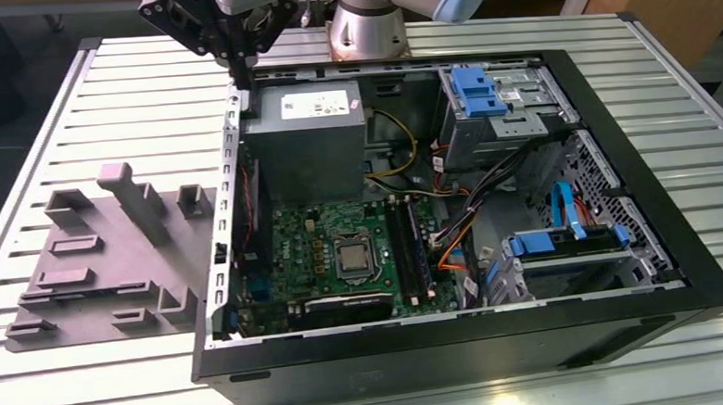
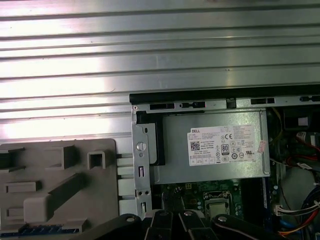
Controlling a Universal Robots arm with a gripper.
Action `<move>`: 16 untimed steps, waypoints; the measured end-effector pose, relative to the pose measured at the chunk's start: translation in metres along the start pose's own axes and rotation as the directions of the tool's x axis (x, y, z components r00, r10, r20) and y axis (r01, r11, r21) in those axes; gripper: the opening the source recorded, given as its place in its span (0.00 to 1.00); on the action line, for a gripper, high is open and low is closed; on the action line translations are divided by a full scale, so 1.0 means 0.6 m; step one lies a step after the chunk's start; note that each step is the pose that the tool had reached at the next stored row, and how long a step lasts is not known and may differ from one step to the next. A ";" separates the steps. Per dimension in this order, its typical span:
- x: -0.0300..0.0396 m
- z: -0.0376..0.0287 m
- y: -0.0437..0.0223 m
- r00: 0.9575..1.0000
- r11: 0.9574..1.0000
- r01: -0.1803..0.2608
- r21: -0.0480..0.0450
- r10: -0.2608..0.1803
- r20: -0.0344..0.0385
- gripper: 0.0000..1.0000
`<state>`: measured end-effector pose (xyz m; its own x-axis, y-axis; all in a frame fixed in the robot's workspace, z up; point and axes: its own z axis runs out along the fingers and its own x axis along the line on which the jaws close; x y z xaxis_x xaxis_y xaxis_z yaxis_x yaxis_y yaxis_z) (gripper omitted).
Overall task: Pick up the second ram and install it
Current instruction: 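Reach for the second ram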
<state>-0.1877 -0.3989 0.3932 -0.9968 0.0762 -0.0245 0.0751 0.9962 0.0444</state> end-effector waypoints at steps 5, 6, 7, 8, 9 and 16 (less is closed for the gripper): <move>0.004 0.000 0.000 1.000 1.000 0.000 0.000 0.000 0.000 0.11; 0.005 0.000 0.000 1.000 1.000 0.000 0.000 0.000 0.000 0.11; 0.006 0.000 -0.001 1.000 1.000 0.000 0.000 0.000 0.000 0.11; 0.007 0.000 -0.001 1.000 1.000 0.000 0.000 0.000 0.000 0.11; 0.008 0.000 -0.001 1.000 1.000 0.000 0.000 0.000 0.000 0.11; 0.015 0.000 -0.001 1.000 1.000 0.000 0.000 0.000 0.000 0.11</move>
<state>-0.1966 -0.3989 0.3932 -0.9968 0.0762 -0.0245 0.0751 0.9962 0.0444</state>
